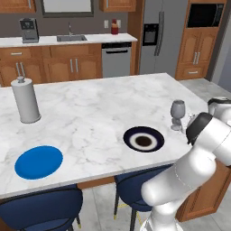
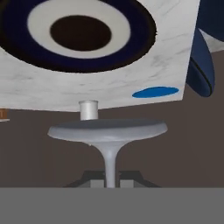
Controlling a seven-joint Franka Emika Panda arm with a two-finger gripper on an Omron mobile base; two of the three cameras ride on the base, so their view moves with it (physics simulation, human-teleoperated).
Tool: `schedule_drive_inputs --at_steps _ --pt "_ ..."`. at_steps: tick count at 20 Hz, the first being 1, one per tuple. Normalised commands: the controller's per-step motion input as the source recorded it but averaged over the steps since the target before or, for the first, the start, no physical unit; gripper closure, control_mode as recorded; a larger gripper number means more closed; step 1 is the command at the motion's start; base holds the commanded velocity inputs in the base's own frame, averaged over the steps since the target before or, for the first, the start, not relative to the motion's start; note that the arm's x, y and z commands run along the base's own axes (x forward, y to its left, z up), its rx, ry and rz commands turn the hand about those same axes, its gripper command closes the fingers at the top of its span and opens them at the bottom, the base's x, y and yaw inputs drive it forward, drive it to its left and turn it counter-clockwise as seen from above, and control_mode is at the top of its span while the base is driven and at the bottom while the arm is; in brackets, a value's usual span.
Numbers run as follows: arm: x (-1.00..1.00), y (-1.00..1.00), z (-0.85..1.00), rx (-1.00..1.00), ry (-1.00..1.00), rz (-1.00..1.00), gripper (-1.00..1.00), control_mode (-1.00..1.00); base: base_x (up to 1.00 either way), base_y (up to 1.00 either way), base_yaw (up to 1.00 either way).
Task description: Retrieve the wine glasses from the counter and place one next to each plate.
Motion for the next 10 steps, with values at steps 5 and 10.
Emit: schedule_drive_inputs --at_steps 5,10 --pt "0.06 -0.02 -0.25 0.00 0.11 0.00 1.00 -1.00 0.00 0.00 0.00" --pt "0.02 0.00 -0.28 0.00 0.03 0.00 1.00 -1.00 0.00 0.00 0.00"
